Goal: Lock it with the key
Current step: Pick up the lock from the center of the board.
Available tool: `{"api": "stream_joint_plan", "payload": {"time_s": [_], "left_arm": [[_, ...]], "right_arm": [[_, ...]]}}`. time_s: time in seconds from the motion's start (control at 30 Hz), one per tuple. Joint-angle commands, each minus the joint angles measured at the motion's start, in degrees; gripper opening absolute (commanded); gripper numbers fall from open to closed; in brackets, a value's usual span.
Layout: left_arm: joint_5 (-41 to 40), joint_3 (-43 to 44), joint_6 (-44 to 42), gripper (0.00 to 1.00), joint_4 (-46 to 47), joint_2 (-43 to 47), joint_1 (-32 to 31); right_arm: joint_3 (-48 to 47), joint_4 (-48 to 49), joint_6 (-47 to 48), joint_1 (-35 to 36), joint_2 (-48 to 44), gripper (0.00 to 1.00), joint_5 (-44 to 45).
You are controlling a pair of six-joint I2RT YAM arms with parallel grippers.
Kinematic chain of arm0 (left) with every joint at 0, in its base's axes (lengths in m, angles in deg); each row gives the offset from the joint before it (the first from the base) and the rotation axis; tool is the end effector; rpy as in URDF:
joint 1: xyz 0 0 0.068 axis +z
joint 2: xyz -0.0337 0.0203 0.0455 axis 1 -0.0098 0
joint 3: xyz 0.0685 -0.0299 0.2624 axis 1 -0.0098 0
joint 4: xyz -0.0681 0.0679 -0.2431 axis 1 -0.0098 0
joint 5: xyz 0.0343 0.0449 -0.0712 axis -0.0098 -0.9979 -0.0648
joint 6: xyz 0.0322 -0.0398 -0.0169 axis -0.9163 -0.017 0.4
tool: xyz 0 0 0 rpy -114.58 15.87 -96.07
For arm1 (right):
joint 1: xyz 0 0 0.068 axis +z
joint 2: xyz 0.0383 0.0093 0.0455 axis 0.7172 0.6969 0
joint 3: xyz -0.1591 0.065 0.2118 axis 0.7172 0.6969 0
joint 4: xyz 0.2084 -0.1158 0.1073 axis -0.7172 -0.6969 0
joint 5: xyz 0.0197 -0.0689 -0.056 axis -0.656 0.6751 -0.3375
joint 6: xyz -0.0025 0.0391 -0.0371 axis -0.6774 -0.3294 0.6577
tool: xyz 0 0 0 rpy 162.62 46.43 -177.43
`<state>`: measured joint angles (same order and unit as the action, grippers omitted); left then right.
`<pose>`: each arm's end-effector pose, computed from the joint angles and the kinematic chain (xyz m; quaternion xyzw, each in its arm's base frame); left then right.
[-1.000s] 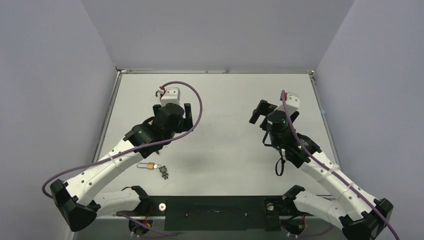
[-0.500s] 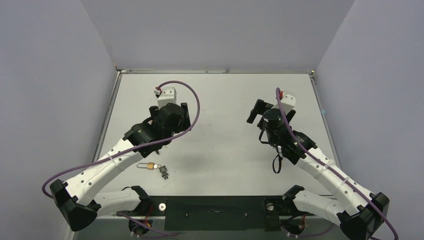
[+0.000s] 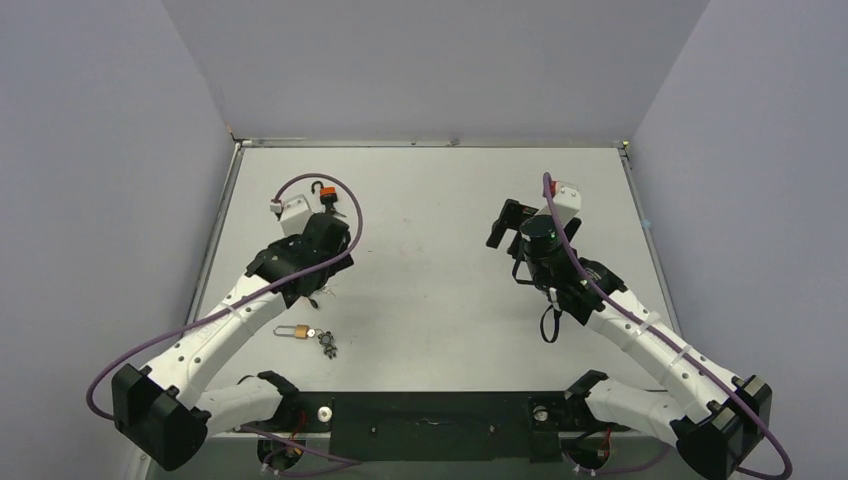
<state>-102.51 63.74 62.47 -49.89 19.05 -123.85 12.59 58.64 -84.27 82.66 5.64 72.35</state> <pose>0.1914 -0.1056 0.3058 -0.2125 0.8826 0.0206 0.4189 0.1907 0.1229 0.3175 0.1149 0.8422 0.1321 0.5099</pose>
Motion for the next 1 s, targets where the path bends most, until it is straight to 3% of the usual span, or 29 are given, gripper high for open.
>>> {"api": "stream_joint_plan", "payload": {"time_s": [0.0,0.17,0.33,0.67,0.97], "left_arm": [[5.88,-6.94,5.19,0.75,0.62,3.22,6.6],[12.35,-13.81,7.21,0.75,1.54,5.9,19.11],[13.87,-18.07,13.56,0.75,-0.16,7.68,26.11],[21.45,-26.77,22.57,0.73,2.84,6.34,28.71],[19.58,-27.95,27.21,0.68,5.34,2.36,29.27]], "right_arm": [[-0.16,3.35,-0.9,0.23,1.32,0.98,-1.6],[0.25,4.09,-1.21,0.35,2.4,0.97,-3.2],[1.56,4.88,-2.06,0.46,2.86,0.96,-4.22],[2.58,6.92,-2.87,0.37,4.15,0.95,-5.46],[2.74,7.11,-2.92,0.34,4.64,0.94,-5.94]]}}
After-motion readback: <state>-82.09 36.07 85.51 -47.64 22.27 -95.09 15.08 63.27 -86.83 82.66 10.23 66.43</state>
